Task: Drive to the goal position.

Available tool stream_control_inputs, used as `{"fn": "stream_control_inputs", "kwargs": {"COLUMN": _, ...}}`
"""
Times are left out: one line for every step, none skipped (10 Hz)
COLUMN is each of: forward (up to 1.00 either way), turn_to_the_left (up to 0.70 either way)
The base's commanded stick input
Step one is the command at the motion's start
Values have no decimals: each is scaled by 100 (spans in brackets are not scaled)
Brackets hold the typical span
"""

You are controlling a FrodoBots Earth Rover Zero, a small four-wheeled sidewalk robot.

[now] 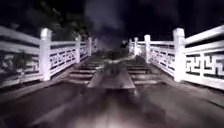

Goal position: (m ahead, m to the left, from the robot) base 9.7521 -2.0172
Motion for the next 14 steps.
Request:
{"fn": "stream_control_inputs", "kwargs": {"forward": 45, "turn_to_the_left": 0}}
{"fn": "stream_control_inputs", "kwargs": {"forward": 45, "turn_to_the_left": 0}}
{"fn": "stream_control_inputs", "kwargs": {"forward": 45, "turn_to_the_left": 0}}
{"fn": "stream_control_inputs", "kwargs": {"forward": 45, "turn_to_the_left": 0}}
{"fn": "stream_control_inputs", "kwargs": {"forward": 45, "turn_to_the_left": 0}}
{"fn": "stream_control_inputs", "kwargs": {"forward": 45, "turn_to_the_left": 0}}
{"fn": "stream_control_inputs", "kwargs": {"forward": 45, "turn_to_the_left": 0}}
{"fn": "stream_control_inputs", "kwargs": {"forward": 45, "turn_to_the_left": 0}}
{"fn": "stream_control_inputs", "kwargs": {"forward": 45, "turn_to_the_left": 0}}
{"fn": "stream_control_inputs", "kwargs": {"forward": 45, "turn_to_the_left": 0}}
{"fn": "stream_control_inputs", "kwargs": {"forward": 45, "turn_to_the_left": 0}}
{"fn": "stream_control_inputs", "kwargs": {"forward": 45, "turn_to_the_left": 0}}
{"fn": "stream_control_inputs", "kwargs": {"forward": 45, "turn_to_the_left": 0}}
{"fn": "stream_control_inputs", "kwargs": {"forward": 45, "turn_to_the_left": 0}}
